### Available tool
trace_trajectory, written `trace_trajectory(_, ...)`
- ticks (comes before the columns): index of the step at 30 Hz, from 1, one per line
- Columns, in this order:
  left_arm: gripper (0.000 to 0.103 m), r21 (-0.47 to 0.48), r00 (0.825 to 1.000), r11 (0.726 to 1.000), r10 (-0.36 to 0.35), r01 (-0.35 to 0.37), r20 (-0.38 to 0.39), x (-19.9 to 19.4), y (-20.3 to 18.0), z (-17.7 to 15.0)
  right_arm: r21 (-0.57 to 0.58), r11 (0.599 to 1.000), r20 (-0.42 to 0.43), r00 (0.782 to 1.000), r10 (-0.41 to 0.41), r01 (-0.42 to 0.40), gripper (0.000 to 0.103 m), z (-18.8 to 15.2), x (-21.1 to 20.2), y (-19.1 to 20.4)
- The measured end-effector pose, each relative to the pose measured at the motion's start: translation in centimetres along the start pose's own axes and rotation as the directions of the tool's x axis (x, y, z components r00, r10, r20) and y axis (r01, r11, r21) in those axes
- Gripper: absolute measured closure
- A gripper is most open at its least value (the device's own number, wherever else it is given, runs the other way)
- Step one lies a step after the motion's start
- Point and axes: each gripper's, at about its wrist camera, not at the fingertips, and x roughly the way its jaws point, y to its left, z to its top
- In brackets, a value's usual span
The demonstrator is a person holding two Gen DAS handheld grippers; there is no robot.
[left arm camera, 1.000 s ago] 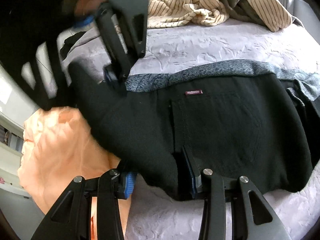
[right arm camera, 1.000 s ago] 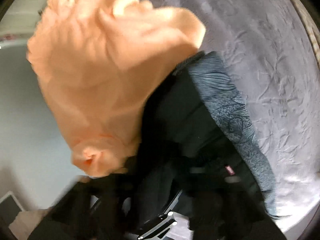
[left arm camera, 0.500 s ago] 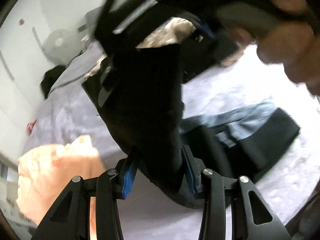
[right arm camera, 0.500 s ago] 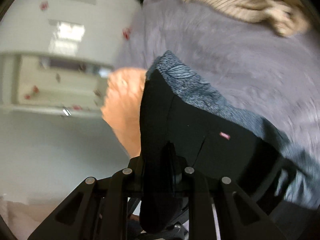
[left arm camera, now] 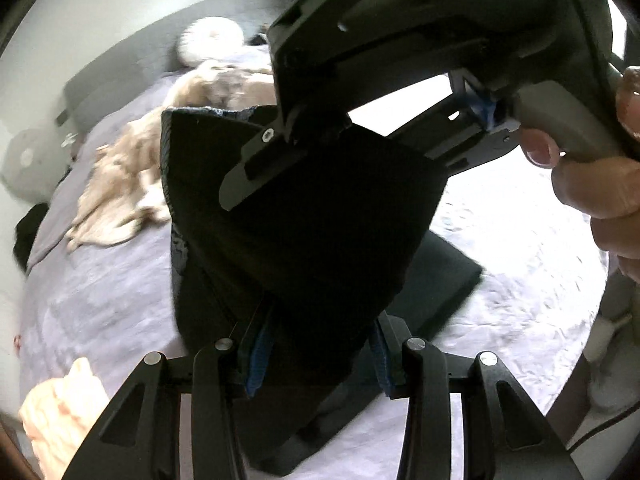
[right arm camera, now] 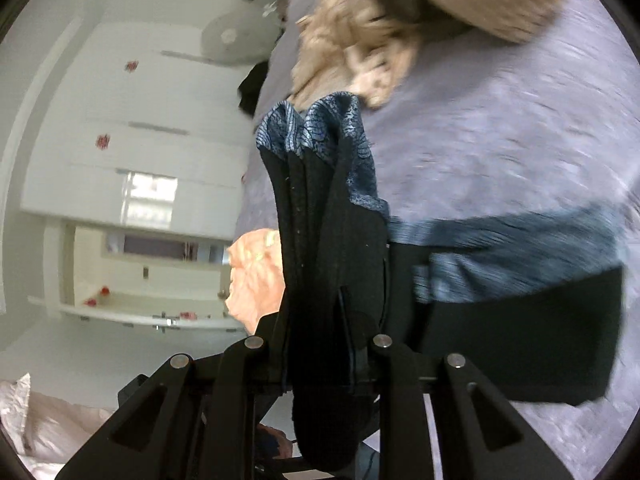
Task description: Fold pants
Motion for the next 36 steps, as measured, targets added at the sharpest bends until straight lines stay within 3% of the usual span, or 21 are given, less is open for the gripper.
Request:
trace_trajectory(8,0.060,0.121,0.995,0.992,-0.031,0.042,-0.096,6.3,-7.7,0.7,0.131,0.987,0.034,0.994,-0.102,0.097,0.080,-1.0,-3.3,-9.7)
trace_trajectory(12,0.060,0.142,0.991,0.989,-0.030,0.048,-0.131,8.7,-9.4,0.1,0.158,0.973,0.012,0.985,-0.171,0.167,0.080,-1.6,-3.1,-13.7)
trace_trajectory(16,0.056,0.152,0.989,0.987,-0.033,0.055,-0.145,9.2,-9.8,-0.5,0.221,0.961,0.012,0.985,-0.174,0.167,0.078,-2.3,-2.4,-16.7)
trace_trajectory(18,0.047,0.144,0.984,0.986,-0.056,0.080,-0.168,8.9,-9.3,-0.5,0.236,0.960,0.024,0.987,-0.159,0.148,0.078,-2.7,-2.6,-16.8)
trace_trajectory(25,0.046,0.045,0.980,0.991,-0.114,0.123,-0.162,5.3,-5.4,-0.9,0.244,0.947,0.035,0.974,-0.225,0.211,0.056,-3.4,-3.9,-14.9)
trace_trajectory(28,0.046,-0.015,0.983,0.994,-0.108,0.107,-0.148,3.7,-3.1,-1.1,0.233,0.936,0.044,0.958,-0.282,0.265,0.048,-4.0,-4.6,-14.4)
trace_trajectory(31,0.046,-0.058,0.986,0.996,-0.073,0.065,-0.148,3.9,-0.1,-0.9,0.214,0.933,0.028,0.953,-0.303,0.291,0.048,-4.3,-4.6,-14.4)
trace_trajectory(33,0.046,-0.124,0.984,0.992,-0.026,0.005,-0.173,4.9,2.5,-0.9,0.217,0.923,0.010,0.945,-0.328,0.318,0.055,-4.2,-4.0,-14.6)
trace_trajectory(34,0.046,-0.167,0.980,0.986,-0.013,-0.020,-0.198,5.4,3.7,-1.1,0.212,0.916,0.008,0.936,-0.351,0.342,0.072,-4.2,-3.9,-14.6)
trace_trajectory(35,0.046,-0.224,0.974,0.974,-0.014,-0.037,-0.224,6.1,5.3,-1.4,0.197,0.906,0.004,0.924,-0.383,0.375,0.081,-4.2,-3.9,-14.4)
trace_trajectory(36,0.046,-0.272,0.969,0.961,-0.014,-0.055,-0.247,6.6,6.7,-1.9,0.187,0.903,0.001,0.919,-0.393,0.386,0.082,-4.4,-4.0,-14.3)
